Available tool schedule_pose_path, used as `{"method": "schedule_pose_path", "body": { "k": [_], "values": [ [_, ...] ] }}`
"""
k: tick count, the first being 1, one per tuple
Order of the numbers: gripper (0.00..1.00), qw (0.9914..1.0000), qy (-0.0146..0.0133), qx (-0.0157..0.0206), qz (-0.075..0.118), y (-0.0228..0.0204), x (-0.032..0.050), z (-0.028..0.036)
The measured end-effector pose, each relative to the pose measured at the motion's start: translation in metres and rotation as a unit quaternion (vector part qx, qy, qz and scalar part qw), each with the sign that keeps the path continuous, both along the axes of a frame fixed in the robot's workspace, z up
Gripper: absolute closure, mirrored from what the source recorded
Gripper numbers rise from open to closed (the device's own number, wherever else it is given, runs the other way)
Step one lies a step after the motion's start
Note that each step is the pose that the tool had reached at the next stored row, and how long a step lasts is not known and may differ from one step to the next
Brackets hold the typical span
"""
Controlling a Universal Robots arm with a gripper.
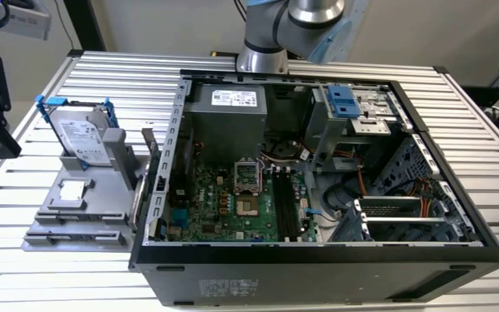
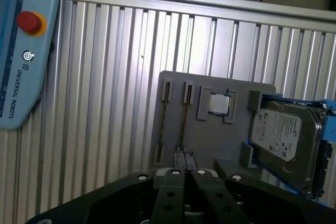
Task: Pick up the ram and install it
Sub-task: 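Pick up the ram and move it above insertion slot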
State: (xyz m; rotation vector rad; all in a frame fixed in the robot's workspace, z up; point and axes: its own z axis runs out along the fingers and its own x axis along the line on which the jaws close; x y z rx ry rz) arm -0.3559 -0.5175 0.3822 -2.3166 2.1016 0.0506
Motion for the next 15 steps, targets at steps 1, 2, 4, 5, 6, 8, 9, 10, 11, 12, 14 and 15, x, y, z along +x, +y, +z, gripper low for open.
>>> {"method": "schedule_pose_path", "body": {
  "k": [1, 2, 4, 5, 6, 8, 9, 10, 11, 12, 14, 15],
  "values": [
    [1.00, 1.00000, 0.0000, 0.0000, 0.000, 0.0000, 0.0000, -0.0001],
    [1.00, 1.00000, -0.0001, 0.0000, 0.000, -0.0001, 0.0000, -0.0001],
    [1.00, 1.00000, 0.0000, 0.0000, 0.000, -0.0001, 0.0000, -0.0001],
    [1.00, 1.00000, 0.0000, 0.0000, 0.000, -0.0001, -0.0001, -0.0001],
    [1.00, 1.00000, 0.0000, 0.0000, 0.000, -0.0001, 0.0000, -0.0001],
    [1.00, 1.00000, 0.0000, 0.0000, 0.000, -0.0002, 0.0000, -0.0001],
    [0.00, 1.00000, -0.0001, 0.0001, 0.000, -0.0002, 0.0000, -0.0002],
    [0.00, 1.00000, -0.0001, 0.0001, 0.000, -0.0003, 0.0000, -0.0001],
    [0.00, 1.00000, -0.0001, 0.0000, 0.000, -0.0003, 0.0000, -0.0001],
    [0.00, 1.00000, 0.0000, 0.0000, 0.000, -0.0003, 0.0000, -0.0001],
    [0.00, 1.00000, 0.0000, 0.0000, 0.000, -0.0004, 0.0000, -0.0001],
    [0.00, 1.00000, -0.0001, 0.0000, 0.000, -0.0004, 0.0000, -0.0001]
  ]
}}
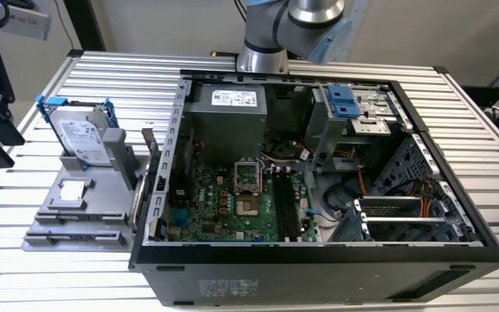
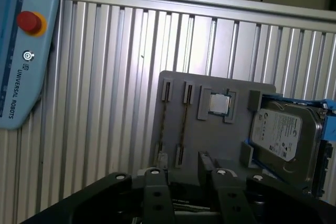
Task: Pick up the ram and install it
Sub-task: 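Pick up the ram and move it above insertion slot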
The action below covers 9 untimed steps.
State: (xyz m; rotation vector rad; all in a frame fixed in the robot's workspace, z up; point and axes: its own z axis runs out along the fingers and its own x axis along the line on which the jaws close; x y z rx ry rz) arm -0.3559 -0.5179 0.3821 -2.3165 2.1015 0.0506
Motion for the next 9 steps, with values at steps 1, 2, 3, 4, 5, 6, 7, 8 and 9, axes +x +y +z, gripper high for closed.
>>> {"method": "schedule_pose_path", "body": {
  "k": [1, 2, 3, 4, 5, 6, 7, 8, 9],
  "values": [
    [0.00, 1.00000, 0.0000, 0.0000, 0.000, 0.0000, 0.0000, 0.0000],
    [0.00, 1.00000, 0.0000, 0.0000, 0.000, -0.0001, 0.0000, 0.0000],
    [0.00, 1.00000, 0.0000, 0.0000, 0.000, -0.0001, 0.0000, 0.0000],
    [0.00, 1.00000, 0.0000, 0.0000, -0.001, -0.0001, 0.0000, -0.0001],
    [0.00, 0.99999, 0.0000, 0.0000, -0.005, -0.0001, 0.0000, -0.0006],
    [0.00, 0.99996, 0.0000, 0.0000, -0.009, -0.0001, 0.0000, -0.0013],
    [0.00, 0.99992, 0.0001, 0.0000, -0.013, -0.0001, 0.0000, -0.0021],
    [0.00, 0.99989, 0.0000, 0.0000, -0.015, -0.0001, 0.0000, -0.0028],
    [0.00, 0.99985, 0.0000, 0.0000, -0.018, -0.0001, 0.0000, -0.0036]
  ]
}}
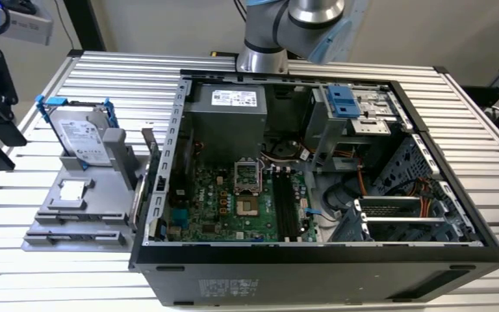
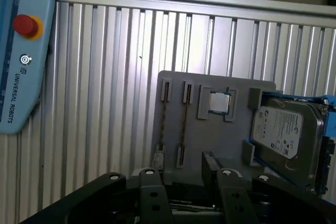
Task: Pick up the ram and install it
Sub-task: 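Pick up the ram and move it above insertion slot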
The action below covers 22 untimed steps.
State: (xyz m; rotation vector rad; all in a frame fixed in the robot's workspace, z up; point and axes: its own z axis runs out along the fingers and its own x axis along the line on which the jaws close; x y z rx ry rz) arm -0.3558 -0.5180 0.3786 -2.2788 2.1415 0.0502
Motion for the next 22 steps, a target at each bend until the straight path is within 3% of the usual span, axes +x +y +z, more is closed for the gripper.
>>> {"method": "schedule_pose_path", "body": {
  "k": [13, 22],
  "values": [
    [0.00, 0.99998, 0.0000, 0.0000, -0.006, 0.0000, 0.0000, -0.0032],
    [0.00, 0.99998, 0.0000, 0.0000, -0.007, 0.0001, -0.0001, -0.0110]
  ]
}}
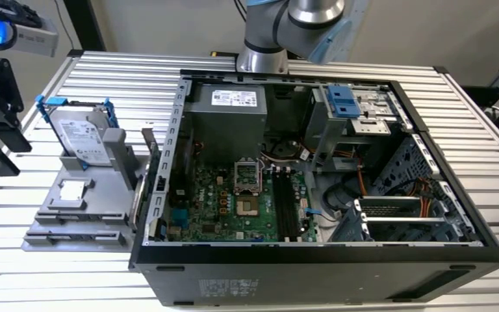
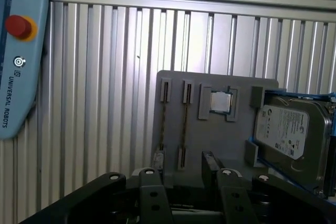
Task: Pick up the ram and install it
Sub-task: 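Pick up the ram and move it above insertion slot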
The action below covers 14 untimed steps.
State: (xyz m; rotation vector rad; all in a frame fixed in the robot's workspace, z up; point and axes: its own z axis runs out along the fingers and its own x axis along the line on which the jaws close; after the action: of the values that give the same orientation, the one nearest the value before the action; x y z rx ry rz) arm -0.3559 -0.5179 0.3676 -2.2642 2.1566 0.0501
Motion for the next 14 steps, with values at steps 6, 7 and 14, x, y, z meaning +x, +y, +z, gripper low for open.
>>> {"method": "schedule_pose_path", "body": {
  "k": [6, 7, 14],
  "values": [
    [0.00, 1.00000, 0.0000, 0.0000, 0.000, -0.0001, 0.0001, -0.0044],
    [0.00, 1.00000, 0.0000, 0.0000, -0.001, -0.0001, 0.0001, -0.0051],
    [0.00, 1.00000, 0.0000, 0.0000, -0.001, 0.0000, 0.0000, -0.0094]
  ]
}}
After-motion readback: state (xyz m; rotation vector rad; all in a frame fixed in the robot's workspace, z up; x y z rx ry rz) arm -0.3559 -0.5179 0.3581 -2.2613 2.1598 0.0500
